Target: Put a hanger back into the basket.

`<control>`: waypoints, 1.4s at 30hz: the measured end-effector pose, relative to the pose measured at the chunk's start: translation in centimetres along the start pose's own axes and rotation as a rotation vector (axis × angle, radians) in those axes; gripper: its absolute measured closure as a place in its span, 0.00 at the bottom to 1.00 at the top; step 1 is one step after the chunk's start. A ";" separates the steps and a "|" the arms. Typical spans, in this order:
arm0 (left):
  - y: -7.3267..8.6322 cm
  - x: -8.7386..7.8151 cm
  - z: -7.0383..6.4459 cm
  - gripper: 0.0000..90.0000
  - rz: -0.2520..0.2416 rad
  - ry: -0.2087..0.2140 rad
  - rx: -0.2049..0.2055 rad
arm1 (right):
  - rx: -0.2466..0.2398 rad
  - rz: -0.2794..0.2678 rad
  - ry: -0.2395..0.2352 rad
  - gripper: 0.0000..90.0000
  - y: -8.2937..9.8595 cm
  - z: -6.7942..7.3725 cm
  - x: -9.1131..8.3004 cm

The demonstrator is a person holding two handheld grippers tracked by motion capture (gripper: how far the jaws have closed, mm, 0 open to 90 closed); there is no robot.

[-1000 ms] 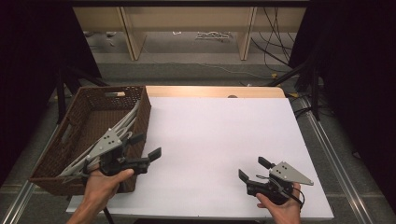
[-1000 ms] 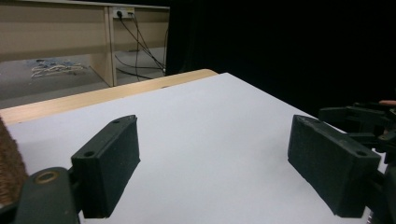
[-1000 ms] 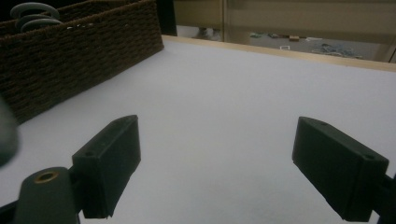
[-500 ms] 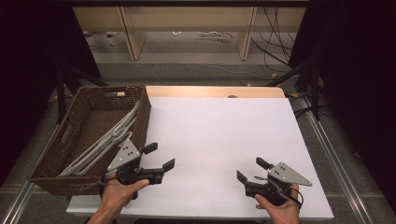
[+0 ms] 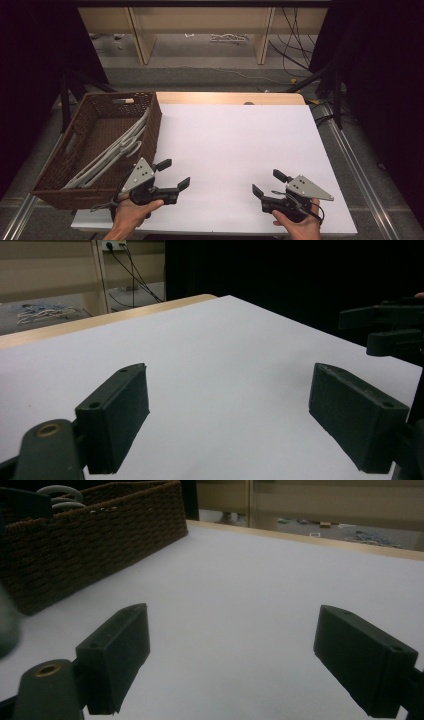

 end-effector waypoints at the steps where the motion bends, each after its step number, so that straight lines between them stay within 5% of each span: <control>1: 0.1 0.0 0.0 0.18 -0.009 0.003 0.007 | -0.003 0.006 0.004 0.17 0.0 0.0 -0.1; 10: 2.2 -0.6 0.0 0.18 0.048 -0.021 0.048 | -0.048 -0.005 -0.004 0.18 0.5 0.4 -0.6; 12: 2.4 -0.7 -0.1 0.18 0.049 -0.027 0.017 | -0.051 0.001 -0.001 0.18 0.6 0.4 -0.7; 17: 2.4 -1.2 0.0 0.18 0.046 -0.044 0.042 | -0.040 0.045 0.008 0.18 1.6 0.5 -1.4; 42: 2.4 -1.1 0.3 0.18 0.040 -0.051 0.043 | -0.059 0.008 0.015 0.17 0.8 0.4 -1.5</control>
Point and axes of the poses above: each handheld gripper's, and its own axes: x roughly forward along the jaws, y roughly out of its underside, z roughly to its left, the point moved 7 cm from there along x, roughly forward along the jaws, and after that the axes turned 5 degrees about x, right-handed, at the moved point
